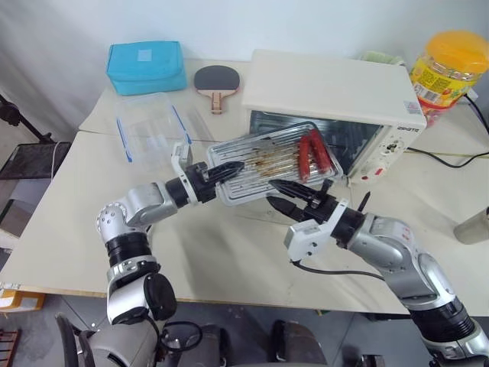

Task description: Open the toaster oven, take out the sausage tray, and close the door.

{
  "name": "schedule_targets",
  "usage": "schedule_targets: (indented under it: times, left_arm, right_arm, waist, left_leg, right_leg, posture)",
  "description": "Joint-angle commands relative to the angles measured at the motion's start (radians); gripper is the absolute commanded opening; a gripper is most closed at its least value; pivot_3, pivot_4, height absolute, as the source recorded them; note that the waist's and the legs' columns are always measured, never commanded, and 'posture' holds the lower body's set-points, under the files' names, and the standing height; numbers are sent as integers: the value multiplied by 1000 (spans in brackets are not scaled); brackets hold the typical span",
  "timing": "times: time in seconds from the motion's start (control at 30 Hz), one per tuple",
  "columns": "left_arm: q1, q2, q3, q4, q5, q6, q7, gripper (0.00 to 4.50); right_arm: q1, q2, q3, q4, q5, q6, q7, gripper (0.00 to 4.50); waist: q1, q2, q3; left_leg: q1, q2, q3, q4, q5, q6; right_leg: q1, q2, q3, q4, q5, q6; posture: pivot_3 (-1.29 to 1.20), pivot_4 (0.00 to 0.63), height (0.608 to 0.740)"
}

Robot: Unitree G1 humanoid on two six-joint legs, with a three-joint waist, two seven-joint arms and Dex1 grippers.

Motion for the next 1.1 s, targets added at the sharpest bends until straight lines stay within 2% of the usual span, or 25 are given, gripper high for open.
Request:
schedule_targets:
  times: [0.03,0.17,0.27,0.4,0.47,0.63,0.7,0.8,0.97,1.1]
  left_arm:
    - [70,83,-82,-73,-193,-54,28,0]
    - [164,192,-111,-121,-207,-30,-86,0]
    - [237,244,-112,-172,-207,-39,-163,0]
    - [360,319,-83,-245,-207,-42,-312,0]
    - [426,348,-70,-275,-207,-54,-360,0]
    - [630,397,-21,-356,-207,-61,-571,0]
    - [707,383,-5,-398,-207,-98,-590,0]
    - [775,333,11,-470,-207,-167,-595,0]
    - [889,237,6,-614,-207,-268,-586,0]
    - [937,112,37,-712,-207,-402,-492,0]
  right_arm:
    - [86,-59,-127,-42,98,-126,-43,1817]
    - [195,-119,-267,-26,240,-194,-32,1817]
    - [264,-155,-373,5,329,-209,-11,1222]
    - [352,-209,-452,146,439,-239,54,56]
    - [369,-234,-459,221,501,-242,104,56]
    - [418,-304,-398,315,807,-41,414,56]
    - [422,-314,-381,351,867,29,510,56]
    - [377,-296,-365,434,905,126,570,56]
    - [263,-286,-280,593,822,102,676,56]
    - [133,-197,-269,696,835,142,657,56]
  waist:
    - [0,0,0]
    - [0,0,0]
    - [0,0,0]
    - [0,0,0]
    - [-2,0,0]
    - [-4,1,0]
    - [-4,1,0]
    - [-1,1,0]
    - [-2,1,0]
    - [-5,2,0]
  left_leg:
    - [0,0,-1,0,0,0]
    - [0,-1,0,0,0,0]
    - [1,0,0,0,1,0]
    - [2,0,0,0,1,0]
    - [3,0,1,0,1,0]
    - [18,2,1,-6,1,-1]
    - [18,2,1,-7,1,-1]
    - [18,2,1,-7,1,-1]
    - [18,2,0,-6,0,-3]
    - [18,4,0,-6,-1,-4]
  right_leg:
    - [0,0,0,0,0,0]
    - [0,0,1,0,0,0]
    - [1,1,1,-1,0,0]
    - [3,1,2,-1,0,0]
    - [4,1,2,-2,0,0]
    - [17,2,3,-6,-1,-2]
    - [17,1,9,-7,-2,-3]
    - [17,0,13,-7,-2,-3]
    - [17,-3,16,-11,-2,-4]
    - [16,-2,16,-11,-3,-5]
  posture:
    - [0,150,740]
    - [0,150,740]
    - [0,150,740]
    - [0,150,740]
    - [0,150,740]
    - [0,150,740]
    - [0,150,740]
    - [0,150,740]
    - [0,150,740]
    - [0,150,740]
